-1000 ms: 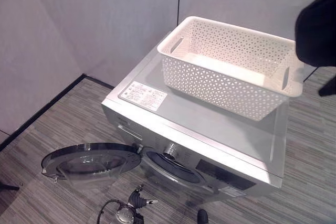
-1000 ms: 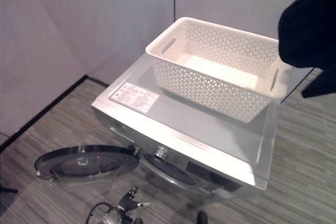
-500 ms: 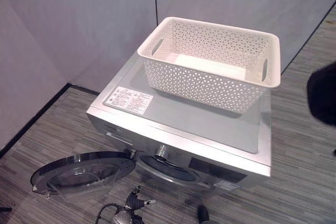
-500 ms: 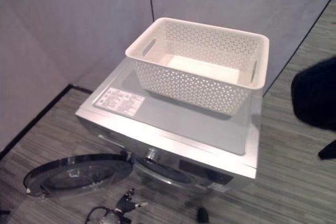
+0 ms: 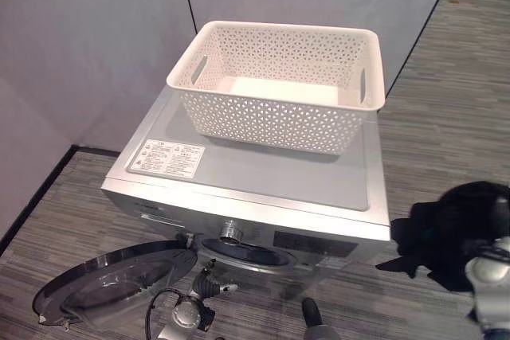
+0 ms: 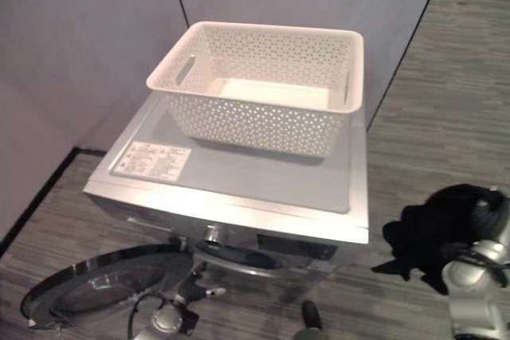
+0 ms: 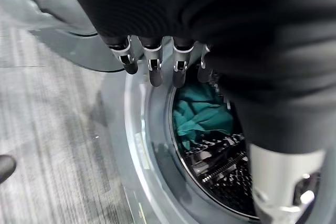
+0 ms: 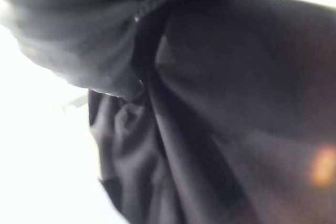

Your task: Grab the laundry basket,head to the washer,open it,put in the laundry and shut it.

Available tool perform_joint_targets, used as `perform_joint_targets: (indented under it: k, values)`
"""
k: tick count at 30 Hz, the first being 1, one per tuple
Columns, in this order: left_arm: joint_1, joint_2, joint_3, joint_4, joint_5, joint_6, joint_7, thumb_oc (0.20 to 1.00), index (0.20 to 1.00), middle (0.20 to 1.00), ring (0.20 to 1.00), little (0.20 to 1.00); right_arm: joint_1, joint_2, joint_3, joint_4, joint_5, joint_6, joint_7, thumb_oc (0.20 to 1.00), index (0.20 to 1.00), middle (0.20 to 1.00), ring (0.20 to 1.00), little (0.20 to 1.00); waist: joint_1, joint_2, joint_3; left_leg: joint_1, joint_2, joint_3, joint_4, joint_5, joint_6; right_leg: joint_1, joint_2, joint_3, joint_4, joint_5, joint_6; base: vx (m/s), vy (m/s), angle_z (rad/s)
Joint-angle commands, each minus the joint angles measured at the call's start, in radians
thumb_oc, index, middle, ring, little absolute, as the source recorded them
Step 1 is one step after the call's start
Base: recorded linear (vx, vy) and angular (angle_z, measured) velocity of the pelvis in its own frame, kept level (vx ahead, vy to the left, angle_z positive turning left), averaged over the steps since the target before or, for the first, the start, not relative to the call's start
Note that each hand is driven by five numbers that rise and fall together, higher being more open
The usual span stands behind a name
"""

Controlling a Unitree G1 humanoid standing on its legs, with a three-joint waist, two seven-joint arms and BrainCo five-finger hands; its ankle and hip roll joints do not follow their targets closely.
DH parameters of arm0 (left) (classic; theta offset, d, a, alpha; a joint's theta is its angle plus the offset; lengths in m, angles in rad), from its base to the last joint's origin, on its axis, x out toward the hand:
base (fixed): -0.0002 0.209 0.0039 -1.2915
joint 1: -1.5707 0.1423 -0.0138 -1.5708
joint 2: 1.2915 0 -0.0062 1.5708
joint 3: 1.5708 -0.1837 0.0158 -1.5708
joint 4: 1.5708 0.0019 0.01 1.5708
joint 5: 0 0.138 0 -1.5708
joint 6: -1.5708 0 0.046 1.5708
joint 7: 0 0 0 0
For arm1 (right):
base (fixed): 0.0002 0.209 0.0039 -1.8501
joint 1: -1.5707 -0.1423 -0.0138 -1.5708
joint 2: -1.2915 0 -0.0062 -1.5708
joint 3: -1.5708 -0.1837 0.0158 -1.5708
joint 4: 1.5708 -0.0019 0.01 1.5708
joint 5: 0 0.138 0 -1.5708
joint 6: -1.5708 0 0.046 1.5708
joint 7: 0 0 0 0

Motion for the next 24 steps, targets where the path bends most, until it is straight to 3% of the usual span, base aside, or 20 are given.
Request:
perform_joint_targets:
  k: [1, 9, 13, 18, 24]
  values:
    - [-0.070, 0.080, 0.001, 0.007, 0.087, -0.043, 0.049, 1.000, 1.000, 1.000, 1.000, 1.000, -0.034, -0.035, -0.004, -0.045, 0.028, -0.098, 0.093, 0.200, 0.200, 0.200, 0.200, 0.200, 0.005, -0.065, -0.028, 0.075, 0.036, -0.015, 0.124, -0.133, 0.013, -0.020, -0.039, -0.008, 0.074, -0.031, 0.041, -0.04, 0.051, 0.00]
    - [-0.177, 0.156, -0.080, -0.081, 0.211, -0.048, 0.079, 1.000, 1.000, 1.000, 1.000, 1.000, -0.020, 0.043, 0.173, -0.033, 0.137, -0.133, 0.216, 0.200, 0.200, 0.200, 0.200, 0.200, -0.026, -0.074, -0.023, 0.073, 0.025, 0.013, 0.175, -0.167, 0.020, -0.040, -0.041, 0.034, 0.082, -0.012, 0.051, -0.05, 0.048, -0.10]
    - [-0.302, 0.182, -0.130, -0.109, 0.284, -0.025, 0.096, 1.000, 1.000, 1.000, 1.000, 1.000, -0.012, 0.069, 0.260, -0.028, 0.193, -0.144, 0.274, 0.200, 0.200, 0.200, 0.200, 0.200, -0.039, -0.094, 0.004, 0.025, -0.002, 0.004, 0.239, -0.205, 0.032, -0.061, -0.062, 0.046, 0.088, 0.006, 0.059, -0.15, 0.065, 0.00]
    - [-0.347, 0.165, -0.152, -0.127, 0.294, -0.028, 0.103, 1.000, 1.000, 1.000, 1.000, 1.000, -0.046, 0.071, 0.308, -0.053, 0.197, -0.147, 0.291, 0.200, 0.200, 0.200, 0.200, 0.200, -0.038, -0.114, 0.030, -0.003, -0.037, 0.017, 0.296, -0.238, 0.057, -0.087, -0.085, 0.074, 0.105, 0.027, 0.080, -0.08, 0.059, -0.07]
    - [-0.376, 0.105, -0.198, -0.163, 0.292, -0.038, 0.094, 1.000, 1.000, 1.000, 1.000, 1.000, -0.075, 0.055, 0.305, -0.173, 0.147, -0.168, 0.254, 0.200, 0.200, 0.200, 0.200, 0.200, -0.048, -0.104, 0.066, -0.036, -0.097, 0.003, 0.334, -0.266, 0.091, -0.106, -0.138, 0.076, 0.124, 0.045, 0.084, -0.09, 0.121, 0.05]
